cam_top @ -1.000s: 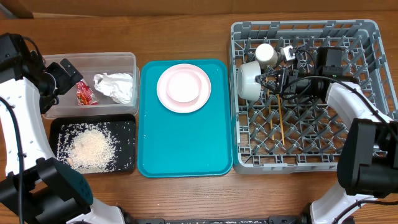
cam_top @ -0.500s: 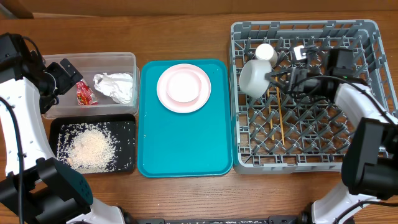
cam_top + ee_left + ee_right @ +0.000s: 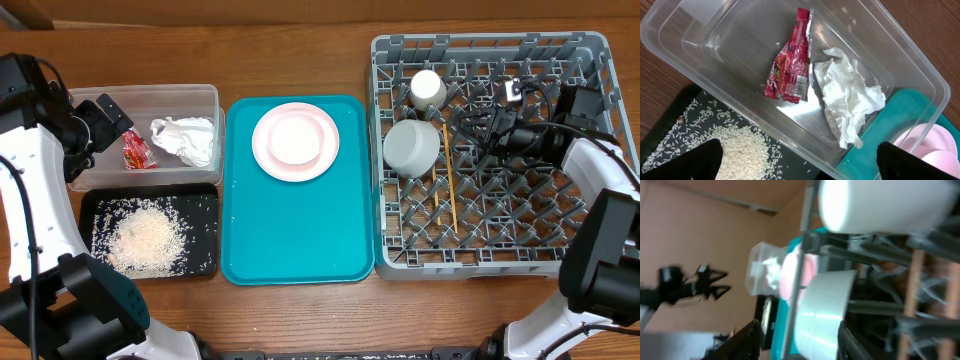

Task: Sort waste into correct bins and load items into the dishwasher
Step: 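Lower the white bowl into the rack's left side and release, then move the right gripper back to the pink bowl on the tray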

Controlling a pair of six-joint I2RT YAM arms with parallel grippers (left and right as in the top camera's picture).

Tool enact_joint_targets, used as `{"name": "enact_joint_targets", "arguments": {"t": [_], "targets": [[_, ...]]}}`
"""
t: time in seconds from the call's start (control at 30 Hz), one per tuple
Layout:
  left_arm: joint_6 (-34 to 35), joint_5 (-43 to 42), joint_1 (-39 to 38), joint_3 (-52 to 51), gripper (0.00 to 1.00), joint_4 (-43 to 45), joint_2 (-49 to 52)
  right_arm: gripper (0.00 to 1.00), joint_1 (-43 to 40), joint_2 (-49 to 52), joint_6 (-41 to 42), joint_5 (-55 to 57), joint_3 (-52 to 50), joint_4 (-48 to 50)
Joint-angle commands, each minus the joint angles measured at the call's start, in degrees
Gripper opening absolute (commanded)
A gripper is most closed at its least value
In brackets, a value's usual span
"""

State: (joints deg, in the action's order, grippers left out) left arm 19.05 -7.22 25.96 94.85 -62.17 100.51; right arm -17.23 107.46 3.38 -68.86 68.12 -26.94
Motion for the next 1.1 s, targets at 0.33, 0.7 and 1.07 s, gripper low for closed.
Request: {"name": "enact_joint_targets", "arguments": {"t": [0.33,0.7,1.07], "targets": [[-1.3,0.3,-0.2,-0.1,1.0,0.0,-1.5,0.33,5.6,-5.4,3.2,25.6,14.6,-18.6],[-1.3,0.3,-0.2,-0.1,1.0,0.0,-1.5,0.04,30.0,-8.1,2.0,56.1,16.7,-27.2],[-1.3,0.3,-0.2,-0.1,1.0,0.0,-1.5,0.29,49.3,-4.0,1.0,61.3,16.6,-12.0]]}}
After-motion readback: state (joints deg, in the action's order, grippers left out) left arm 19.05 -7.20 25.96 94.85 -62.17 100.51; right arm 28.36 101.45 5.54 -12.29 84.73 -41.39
